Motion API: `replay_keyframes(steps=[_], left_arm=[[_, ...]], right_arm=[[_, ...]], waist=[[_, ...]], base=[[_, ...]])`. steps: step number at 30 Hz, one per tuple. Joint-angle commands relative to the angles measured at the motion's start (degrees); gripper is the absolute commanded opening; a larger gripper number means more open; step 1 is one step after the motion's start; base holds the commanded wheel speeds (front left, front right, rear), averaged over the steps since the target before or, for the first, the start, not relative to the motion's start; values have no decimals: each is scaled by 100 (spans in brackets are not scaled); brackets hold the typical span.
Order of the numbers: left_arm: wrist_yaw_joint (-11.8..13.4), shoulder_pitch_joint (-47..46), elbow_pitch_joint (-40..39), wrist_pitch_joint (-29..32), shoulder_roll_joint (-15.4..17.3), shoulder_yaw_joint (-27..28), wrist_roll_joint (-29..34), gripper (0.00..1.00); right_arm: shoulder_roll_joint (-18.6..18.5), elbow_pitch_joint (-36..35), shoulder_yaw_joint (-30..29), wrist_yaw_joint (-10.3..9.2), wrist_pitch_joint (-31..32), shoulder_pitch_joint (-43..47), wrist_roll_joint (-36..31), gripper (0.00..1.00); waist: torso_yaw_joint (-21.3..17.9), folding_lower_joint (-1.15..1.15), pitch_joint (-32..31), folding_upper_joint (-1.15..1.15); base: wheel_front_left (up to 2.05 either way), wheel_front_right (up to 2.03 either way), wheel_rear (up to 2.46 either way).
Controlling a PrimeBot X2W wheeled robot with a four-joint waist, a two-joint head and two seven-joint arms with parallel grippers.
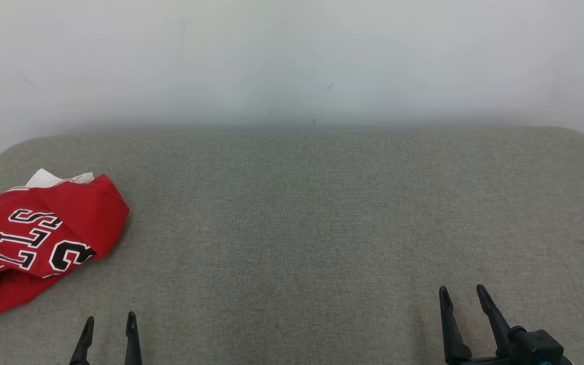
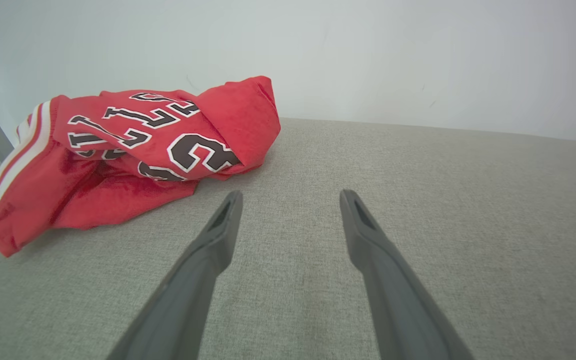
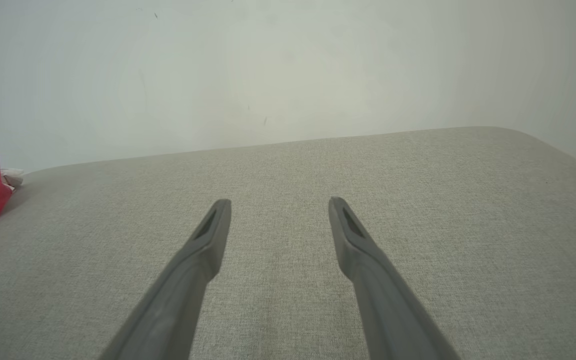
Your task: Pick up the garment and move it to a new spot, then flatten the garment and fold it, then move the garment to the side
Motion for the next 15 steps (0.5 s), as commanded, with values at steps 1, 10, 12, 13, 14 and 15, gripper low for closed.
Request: replay_keyframes(steps=[1, 10, 12, 13, 14, 15], left_arm=[[12, 12, 18, -13, 19, 22, 42, 100], [23, -13, 39, -13, 19, 21, 10, 100], [28, -22, 42, -13, 19, 20, 2, 100], [33, -24, 44, -13, 19, 19, 2, 100], [39, -26, 48, -13, 19, 18, 2, 100], [44, -27, 50, -13, 19, 22, 1, 100]], right_arm=[[-9, 9, 13, -12, -10, 61, -46, 100], [-9, 27, 18, -12, -10, 44, -52, 100], [-10, 34, 18, -12, -10, 35, -55, 100], [-9, 38, 19, -12, -10, 31, -57, 100], [-9, 41, 20, -12, -10, 28, -58, 100], [-9, 44, 21, -12, -10, 25, -58, 100]], waist=[[-3, 0, -1, 0], [-2, 0, 6, 0], [-2, 0, 6, 0], [-2, 0, 5, 0], [-2, 0, 5, 0], [-1, 0, 5, 0]], base=[[0, 0, 0], [0, 0, 0], [0, 0, 0], [0, 0, 0], [0, 0, 0], [0, 0, 0]])
